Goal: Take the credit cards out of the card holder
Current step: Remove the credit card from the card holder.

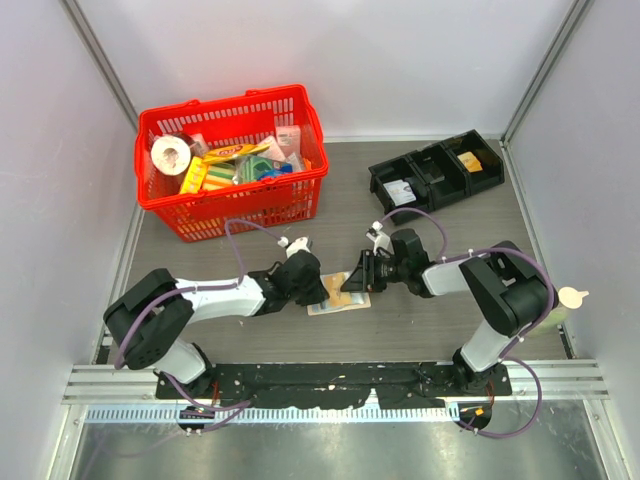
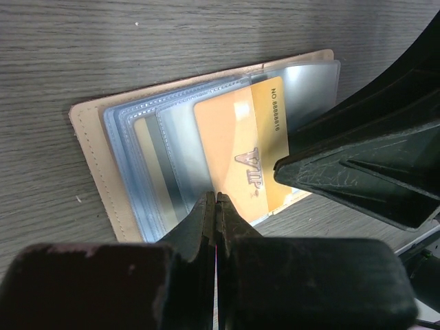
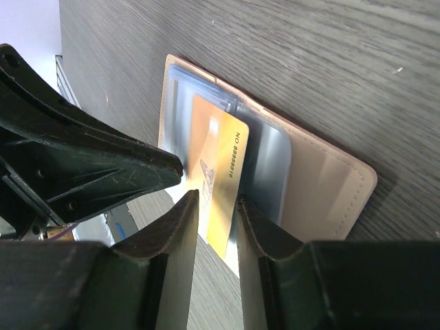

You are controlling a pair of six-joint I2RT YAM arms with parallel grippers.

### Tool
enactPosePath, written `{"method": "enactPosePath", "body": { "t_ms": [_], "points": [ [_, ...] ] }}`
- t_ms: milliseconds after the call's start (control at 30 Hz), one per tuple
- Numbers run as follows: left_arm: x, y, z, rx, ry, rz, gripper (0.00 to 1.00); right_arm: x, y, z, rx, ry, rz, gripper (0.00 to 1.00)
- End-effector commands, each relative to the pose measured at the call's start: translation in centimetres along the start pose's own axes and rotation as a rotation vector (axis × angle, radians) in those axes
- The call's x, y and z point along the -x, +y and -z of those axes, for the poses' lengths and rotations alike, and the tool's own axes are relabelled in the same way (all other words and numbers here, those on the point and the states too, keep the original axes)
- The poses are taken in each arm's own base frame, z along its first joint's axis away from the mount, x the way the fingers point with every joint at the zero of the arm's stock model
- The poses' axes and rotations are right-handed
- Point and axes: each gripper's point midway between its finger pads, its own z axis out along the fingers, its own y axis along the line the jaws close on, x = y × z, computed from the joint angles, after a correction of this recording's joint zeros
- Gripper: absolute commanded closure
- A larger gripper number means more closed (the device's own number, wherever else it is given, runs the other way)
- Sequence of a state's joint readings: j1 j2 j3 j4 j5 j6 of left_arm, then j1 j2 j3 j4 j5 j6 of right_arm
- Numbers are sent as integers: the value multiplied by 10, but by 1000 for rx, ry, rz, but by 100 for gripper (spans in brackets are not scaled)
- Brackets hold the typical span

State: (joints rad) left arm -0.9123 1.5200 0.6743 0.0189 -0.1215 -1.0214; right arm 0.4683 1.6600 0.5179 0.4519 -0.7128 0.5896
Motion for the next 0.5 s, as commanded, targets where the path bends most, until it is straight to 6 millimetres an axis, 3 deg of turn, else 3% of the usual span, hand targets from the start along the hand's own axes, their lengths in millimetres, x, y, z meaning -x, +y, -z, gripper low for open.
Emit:
{"method": "enactPosePath", "body": {
  "t_ms": [0, 100, 200, 267, 467],
  "points": [
    [-20, 24, -3, 69, 50, -5, 100, 2, 3, -6, 26, -11, 13, 67],
    [-21, 27, -3, 73, 48, 0, 100, 1, 3, -7, 32, -4, 13, 72],
    [-22, 29, -2, 80, 46, 4, 100, 3, 4, -6, 28, -12, 23, 92],
    [-23, 33, -2, 89, 46, 8, 100, 5, 4, -3, 13, -13, 31, 99],
    [-24, 40, 2, 101, 35, 11, 100, 18, -3, 18, -40, -48, 50, 99]
  ]
}}
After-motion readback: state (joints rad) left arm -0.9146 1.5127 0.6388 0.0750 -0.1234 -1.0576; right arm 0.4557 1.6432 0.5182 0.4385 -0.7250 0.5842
